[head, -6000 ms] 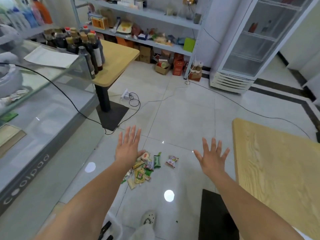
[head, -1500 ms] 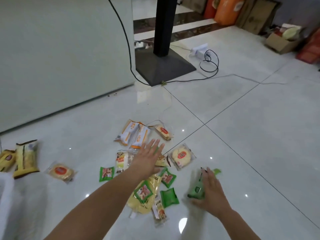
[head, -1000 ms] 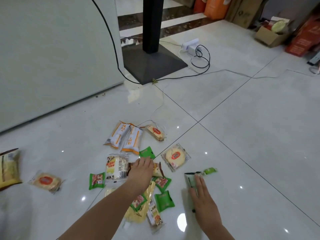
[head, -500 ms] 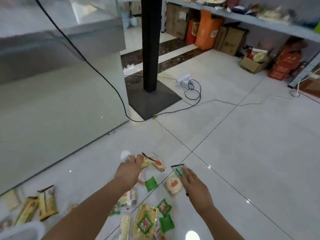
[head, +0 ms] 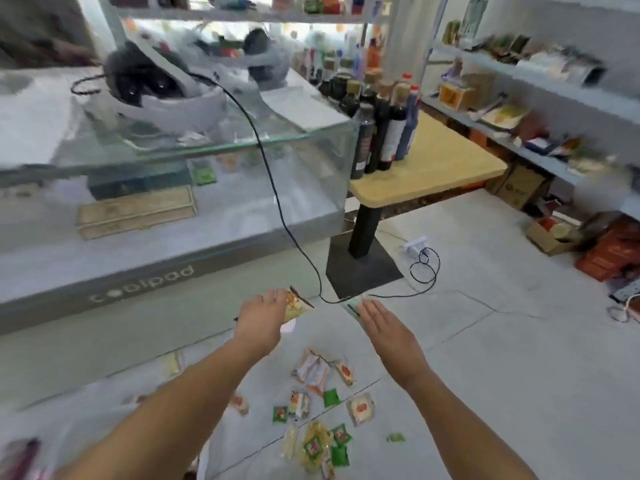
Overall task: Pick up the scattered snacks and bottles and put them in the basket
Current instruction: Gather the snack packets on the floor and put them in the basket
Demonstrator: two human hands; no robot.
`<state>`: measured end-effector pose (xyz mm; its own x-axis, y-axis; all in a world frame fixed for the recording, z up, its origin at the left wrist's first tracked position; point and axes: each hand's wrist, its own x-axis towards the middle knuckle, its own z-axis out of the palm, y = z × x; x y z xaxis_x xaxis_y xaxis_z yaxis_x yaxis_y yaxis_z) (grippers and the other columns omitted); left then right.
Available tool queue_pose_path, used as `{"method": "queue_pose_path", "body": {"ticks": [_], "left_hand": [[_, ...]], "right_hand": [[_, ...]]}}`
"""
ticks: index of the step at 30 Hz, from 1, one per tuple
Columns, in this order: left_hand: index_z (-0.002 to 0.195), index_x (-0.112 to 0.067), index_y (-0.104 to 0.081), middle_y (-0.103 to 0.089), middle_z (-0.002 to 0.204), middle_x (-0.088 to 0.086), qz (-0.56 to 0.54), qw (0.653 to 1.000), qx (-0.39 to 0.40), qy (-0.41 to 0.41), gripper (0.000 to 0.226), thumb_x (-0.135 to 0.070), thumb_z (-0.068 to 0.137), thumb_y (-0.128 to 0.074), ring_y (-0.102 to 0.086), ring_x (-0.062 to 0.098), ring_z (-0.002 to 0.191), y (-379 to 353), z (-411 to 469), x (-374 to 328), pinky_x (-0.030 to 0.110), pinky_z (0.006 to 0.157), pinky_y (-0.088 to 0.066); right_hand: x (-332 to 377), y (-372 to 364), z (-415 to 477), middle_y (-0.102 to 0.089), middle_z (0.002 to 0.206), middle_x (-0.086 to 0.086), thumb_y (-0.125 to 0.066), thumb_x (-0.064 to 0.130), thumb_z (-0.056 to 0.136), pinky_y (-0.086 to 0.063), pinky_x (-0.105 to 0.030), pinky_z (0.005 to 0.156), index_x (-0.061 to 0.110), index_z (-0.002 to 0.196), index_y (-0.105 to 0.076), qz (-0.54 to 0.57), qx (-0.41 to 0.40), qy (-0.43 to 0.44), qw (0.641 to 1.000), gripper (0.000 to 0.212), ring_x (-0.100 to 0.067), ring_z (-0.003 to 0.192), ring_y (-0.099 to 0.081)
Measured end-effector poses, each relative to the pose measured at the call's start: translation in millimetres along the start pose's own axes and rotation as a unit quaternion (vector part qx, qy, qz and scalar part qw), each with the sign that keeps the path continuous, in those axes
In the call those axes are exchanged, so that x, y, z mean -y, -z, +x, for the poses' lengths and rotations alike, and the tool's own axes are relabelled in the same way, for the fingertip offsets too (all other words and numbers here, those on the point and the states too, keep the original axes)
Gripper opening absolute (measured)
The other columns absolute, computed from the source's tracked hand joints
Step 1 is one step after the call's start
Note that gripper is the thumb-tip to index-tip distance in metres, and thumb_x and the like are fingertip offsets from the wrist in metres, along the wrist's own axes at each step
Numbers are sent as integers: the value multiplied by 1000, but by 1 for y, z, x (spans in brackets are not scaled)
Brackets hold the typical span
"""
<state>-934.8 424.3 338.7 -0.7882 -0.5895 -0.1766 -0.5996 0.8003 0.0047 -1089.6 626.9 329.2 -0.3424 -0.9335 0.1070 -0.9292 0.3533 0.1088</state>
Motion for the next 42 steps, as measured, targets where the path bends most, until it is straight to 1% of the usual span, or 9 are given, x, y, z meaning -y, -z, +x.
{"method": "queue_pose_path", "body": {"ticks": [3, 7, 13, 17, 27, 31, 35, 37, 42], "left_hand": [[141, -17, -24, -50, 126, 10, -14, 998, 14, 61, 65, -1, 82, -48, -54, 29, 107, 48, -35, 39, 38, 85, -48], [147, -21, -21, -49, 129, 9, -47, 985, -1, 166, 70, 0, 84, -44, -57, 27, 104, 93, -78, 89, 38, 84, -51], [146, -40, -19, -57, 123, 5, -79, 935, -54, 342, 67, -15, 91, -47, -58, 25, 102, 113, -165, 120, 32, 75, -49], [145, -26, -24, -54, 122, 11, -79, 885, -12, 458, 62, -10, 89, -48, -58, 30, 102, 104, -233, 122, 37, 77, -50], [139, -11, -37, -64, 98, 15, -147, 778, 27, 611, 72, -20, 76, -71, -63, 32, 82, 47, -343, 174, 34, 66, -53], [144, -14, -22, -44, 131, 17, -181, 739, 43, 647, 73, -20, 82, -61, -47, 33, 119, 8, -340, 196, 46, 91, -45], [133, -9, -48, -55, 89, 18, -189, 728, 59, 656, 90, 0, 48, -78, -55, 32, 71, -75, -309, 211, 41, 50, -46], [131, -8, -55, -54, 82, 17, -199, 718, 67, 664, 86, 2, 48, -75, -51, 31, 66, -124, -289, 219, 38, 49, -43], [151, -19, 10, -36, 131, 13, -170, 723, 80, 665, 85, -2, 87, -43, -40, 30, 117, -232, -238, 260, 46, 95, -40]], "right_hand": [[15, 74, 22, -65, 122, -16, -62, 0, 51, -55, -33, 85, -2, 118, -63, -13, -27, 62, 998, 68, -27, 109, -66], [38, 125, 67, -58, 133, -13, -83, -6, 41, -54, -33, 91, 2, 130, -54, -1, -29, 146, 989, 93, -25, 121, -58], [91, 152, 122, -60, 132, -8, -77, -3, 44, -57, -27, 85, 4, 139, -29, 16, -50, 326, 944, 107, -20, 116, -62], [151, 153, 125, -63, 128, -8, -87, -1, 37, -57, -26, 79, 4, 134, -35, 51, -39, 419, 906, 110, -21, 112, -64], [316, 119, 107, -63, 127, -9, -88, -4, 21, -55, -32, 85, 5, 126, -57, 69, -6, 503, 862, 110, -24, 113, -64], [355, 71, 115, -55, 137, -11, -82, -11, 27, -57, -39, 83, 13, 132, -47, 87, 26, 495, 864, 113, -32, 127, -48], [393, -8, 126, -45, 144, -11, -62, -19, 49, -56, -39, 84, 18, 118, -64, 101, 21, 509, 854, 78, -31, 132, -38], [415, -59, 131, -40, 145, -10, -59, -17, 55, -57, -35, 78, 19, 112, -68, 89, 17, 522, 848, 68, -29, 129, -38], [477, -169, 146, -39, 141, -7, -88, 1, 35, -56, -30, 76, 21, 119, -51, 93, 83, 523, 843, 94, -26, 126, -42]]}}
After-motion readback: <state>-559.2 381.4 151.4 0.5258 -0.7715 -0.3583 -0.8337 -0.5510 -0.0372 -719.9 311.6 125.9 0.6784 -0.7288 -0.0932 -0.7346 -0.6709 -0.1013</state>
